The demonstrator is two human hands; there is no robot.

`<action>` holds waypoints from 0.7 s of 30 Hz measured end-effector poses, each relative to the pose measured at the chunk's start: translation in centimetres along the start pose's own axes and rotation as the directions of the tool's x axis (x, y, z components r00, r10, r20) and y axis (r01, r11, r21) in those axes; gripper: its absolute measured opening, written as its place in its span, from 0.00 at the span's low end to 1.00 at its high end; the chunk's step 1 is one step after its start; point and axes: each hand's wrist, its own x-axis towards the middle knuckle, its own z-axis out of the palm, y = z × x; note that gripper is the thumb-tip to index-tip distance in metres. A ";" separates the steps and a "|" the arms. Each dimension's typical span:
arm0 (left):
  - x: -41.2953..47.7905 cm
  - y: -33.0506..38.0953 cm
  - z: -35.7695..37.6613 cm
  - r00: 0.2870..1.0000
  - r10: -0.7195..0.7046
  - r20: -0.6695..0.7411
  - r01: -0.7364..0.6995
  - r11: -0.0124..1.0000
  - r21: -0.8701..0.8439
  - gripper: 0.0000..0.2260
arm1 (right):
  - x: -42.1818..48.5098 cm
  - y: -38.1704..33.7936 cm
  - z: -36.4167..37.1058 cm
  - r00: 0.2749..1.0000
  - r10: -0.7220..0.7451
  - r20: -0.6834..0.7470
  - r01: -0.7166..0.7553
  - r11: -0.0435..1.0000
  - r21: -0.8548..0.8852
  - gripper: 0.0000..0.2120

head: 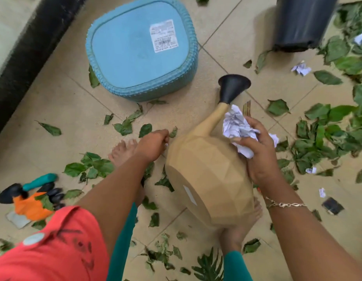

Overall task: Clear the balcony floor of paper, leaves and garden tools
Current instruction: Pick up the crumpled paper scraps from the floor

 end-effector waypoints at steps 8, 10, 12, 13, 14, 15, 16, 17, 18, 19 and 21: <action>-0.7 0.7 1.5 1.000 -0.015 0.021 0.007 0.947 0.323 0.12 | 0.3 0.7 -0.4 0.995 0.000 0.103 0.003 0.999 -0.032 0.21; -0.5 0.4 1.6 1.000 -0.015 0.007 0.012 0.943 0.332 0.09 | -0.2 1.1 -0.4 0.990 0.014 0.143 -0.009 0.999 -0.032 0.21; -0.6 -0.1 1.4 0.997 -0.037 -0.060 0.050 0.974 0.222 0.07 | -0.8 1.8 -0.3 0.982 0.014 0.187 -0.004 0.998 -0.056 0.22; -0.7 -0.4 1.3 0.990 -0.053 -0.128 0.071 0.987 0.142 0.05 | -1.3 2.2 -0.1 0.978 0.015 0.210 0.003 0.997 -0.083 0.22; -0.9 -0.6 1.1 0.976 -0.084 -0.201 0.097 0.994 0.056 0.03 | -1.8 2.6 0.1 0.973 0.019 0.231 0.004 0.995 -0.099 0.22; -1.0 -0.7 0.7 0.953 -0.135 -0.270 0.128 0.991 -0.044 0.03 | -2.2 2.9 0.4 0.967 0.020 0.254 0.008 0.994 -0.105 0.22; -1.2 -0.7 0.2 0.926 -0.197 -0.321 0.150 0.975 -0.166 0.04 | -2.7 3.1 0.7 0.959 0.028 0.282 0.002 0.994 -0.106 0.22; -1.3 -0.6 -0.3 0.901 -0.256 -0.351 0.151 0.942 -0.300 0.06 | -3.2 3.6 0.9 0.951 0.046 0.307 -0.010 0.993 -0.117 0.22; -1.5 -0.4 -0.9 0.878 -0.299 -0.375 0.129 0.901 -0.415 0.09 | -3.7 4.1 1.1 0.943 0.067 0.327 -0.029 0.992 -0.120 0.22; -1.6 0.1 -1.6 0.861 -0.320 -0.397 0.093 0.864 -0.495 0.12 | -4.1 4.7 1.2 0.939 0.083 0.334 -0.047 0.993 -0.112 0.22; -1.8 1.9 -2.6 0.844 -0.313 -0.436 0.005 0.817 -0.577 0.12 | -4.8 5.1 1.2 0.942 0.094 0.322 -0.084 0.995 -0.045 0.22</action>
